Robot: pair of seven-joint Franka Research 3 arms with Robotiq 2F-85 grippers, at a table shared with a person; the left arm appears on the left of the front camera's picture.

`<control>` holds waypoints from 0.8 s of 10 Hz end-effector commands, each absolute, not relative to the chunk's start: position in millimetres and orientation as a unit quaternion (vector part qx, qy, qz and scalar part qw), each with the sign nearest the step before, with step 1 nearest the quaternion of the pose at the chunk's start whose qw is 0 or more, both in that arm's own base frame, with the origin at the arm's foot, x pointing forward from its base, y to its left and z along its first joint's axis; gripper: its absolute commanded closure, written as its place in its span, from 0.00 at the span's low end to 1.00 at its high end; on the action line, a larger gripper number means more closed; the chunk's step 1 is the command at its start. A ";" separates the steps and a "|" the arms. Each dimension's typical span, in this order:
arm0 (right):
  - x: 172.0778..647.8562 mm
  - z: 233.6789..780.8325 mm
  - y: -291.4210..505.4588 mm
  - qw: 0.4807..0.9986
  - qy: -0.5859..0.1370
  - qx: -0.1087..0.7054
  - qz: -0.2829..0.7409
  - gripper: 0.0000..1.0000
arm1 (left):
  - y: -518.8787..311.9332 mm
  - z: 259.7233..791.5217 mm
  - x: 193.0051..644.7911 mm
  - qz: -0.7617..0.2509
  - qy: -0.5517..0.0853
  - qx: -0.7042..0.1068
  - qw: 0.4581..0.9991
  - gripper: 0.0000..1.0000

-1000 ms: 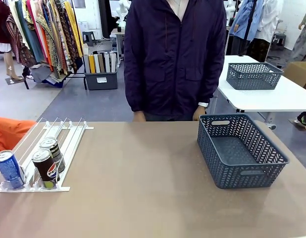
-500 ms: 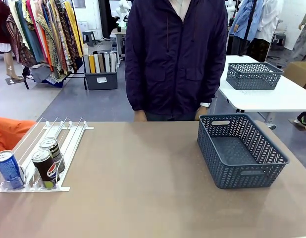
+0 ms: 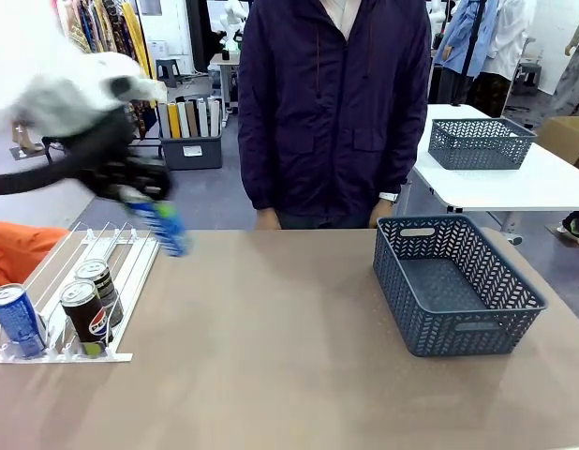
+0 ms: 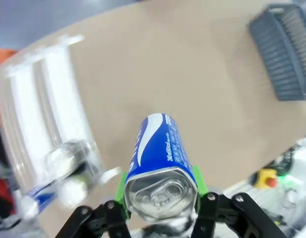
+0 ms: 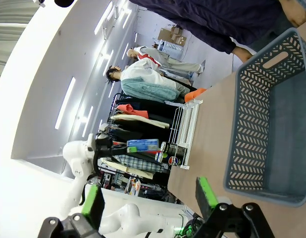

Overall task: Retrieve and store the cans from the dispenser.
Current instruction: Pick up one can from the Automatic Can Dispenser and place it in the middle of the table.

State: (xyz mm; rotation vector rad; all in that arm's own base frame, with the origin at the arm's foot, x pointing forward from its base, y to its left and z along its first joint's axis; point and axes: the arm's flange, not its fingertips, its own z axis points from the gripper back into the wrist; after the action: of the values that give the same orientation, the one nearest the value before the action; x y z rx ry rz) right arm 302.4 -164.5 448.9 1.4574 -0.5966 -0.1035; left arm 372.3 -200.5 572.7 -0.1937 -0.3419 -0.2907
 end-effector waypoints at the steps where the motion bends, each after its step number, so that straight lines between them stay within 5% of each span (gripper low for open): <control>1: 303.4 453.6 -164.1 0.700 -0.272 0.659 -0.045 0.00 | -268.2 547.5 420.6 -0.178 -0.114 -0.127 0.969 1.00; 4: 303.4 453.6 -164.1 0.700 -0.272 0.659 -0.045 0.00 | -369.6 471.2 422.4 -0.260 -0.070 -0.109 0.957 1.00; 8: 303.4 453.6 -164.1 0.700 -0.272 0.659 -0.045 0.00 | -398.5 416.8 408.5 -0.282 -0.075 -0.012 0.957 1.00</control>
State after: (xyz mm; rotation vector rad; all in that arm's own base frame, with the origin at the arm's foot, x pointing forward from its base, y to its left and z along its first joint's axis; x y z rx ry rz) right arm 302.3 -164.6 448.9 1.4575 -0.5965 -0.1037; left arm 407.5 -396.5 414.3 -0.0762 -0.1311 -0.6049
